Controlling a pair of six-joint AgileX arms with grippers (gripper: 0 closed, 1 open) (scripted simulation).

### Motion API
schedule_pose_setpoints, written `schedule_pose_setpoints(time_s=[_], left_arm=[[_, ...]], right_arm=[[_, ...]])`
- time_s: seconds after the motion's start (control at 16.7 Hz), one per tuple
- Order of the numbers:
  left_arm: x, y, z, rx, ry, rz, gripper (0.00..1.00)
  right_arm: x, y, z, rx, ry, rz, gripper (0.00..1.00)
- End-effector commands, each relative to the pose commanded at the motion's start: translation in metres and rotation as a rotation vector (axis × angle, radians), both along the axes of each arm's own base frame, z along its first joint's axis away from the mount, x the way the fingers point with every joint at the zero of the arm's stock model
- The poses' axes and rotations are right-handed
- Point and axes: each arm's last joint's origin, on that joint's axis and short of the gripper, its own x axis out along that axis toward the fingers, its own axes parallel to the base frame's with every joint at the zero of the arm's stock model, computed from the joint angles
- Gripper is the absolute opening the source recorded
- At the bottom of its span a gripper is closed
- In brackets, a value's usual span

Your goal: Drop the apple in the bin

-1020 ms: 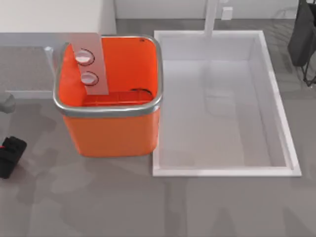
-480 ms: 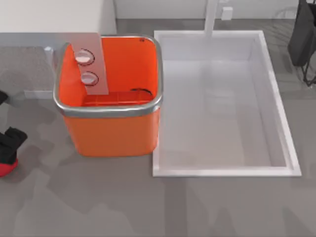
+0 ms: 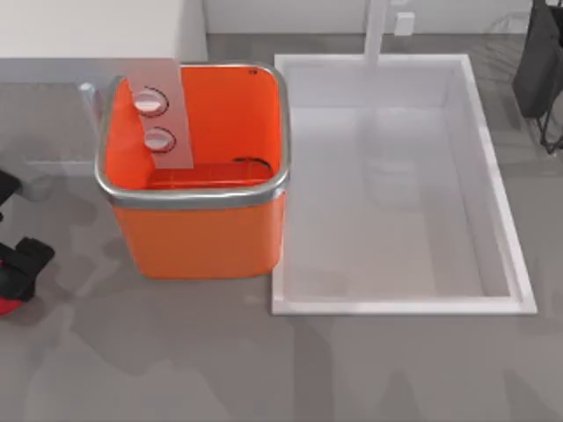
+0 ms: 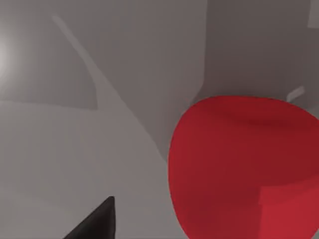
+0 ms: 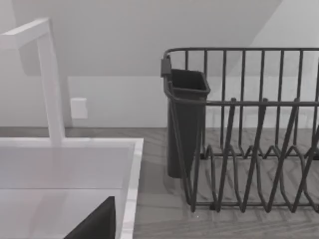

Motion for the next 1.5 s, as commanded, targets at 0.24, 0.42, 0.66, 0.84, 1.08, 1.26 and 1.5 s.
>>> schedule_pose_setpoints(time_s=[0.24, 0.42, 0.66, 0.84, 1.08, 1.26, 1.5], left_arm=[[0.001, 0.000, -0.038, 0.001, -0.012, 0.000, 1.00], [-0.001, 0.000, -0.050, 0.000, -0.003, -0.001, 1.00], [-0.001, 0.000, -0.050, 0.000, -0.003, -0.001, 0.92], [-0.001, 0.000, -0.050, 0.000, -0.003, -0.001, 0.70], [-0.001, 0.000, -0.050, 0.000, -0.003, -0.001, 0.40], [-0.001, 0.000, -0.050, 0.000, -0.003, -0.001, 0.17], [-0.001, 0.000, -0.050, 0.000, -0.003, -0.001, 0.00]], right_arm=[[0.000, 0.000, 0.000, 0.000, 0.000, 0.000, 1.00], [0.000, 0.000, 0.000, 0.000, 0.000, 0.000, 1.00], [0.000, 0.000, 0.000, 0.000, 0.000, 0.000, 1.00], [0.000, 0.000, 0.000, 0.000, 0.000, 0.000, 1.00], [0.000, 0.000, 0.000, 0.000, 0.000, 0.000, 1.00], [0.000, 0.000, 0.000, 0.000, 0.000, 0.000, 1.00], [0.000, 0.000, 0.000, 0.000, 0.000, 0.000, 1.00]])
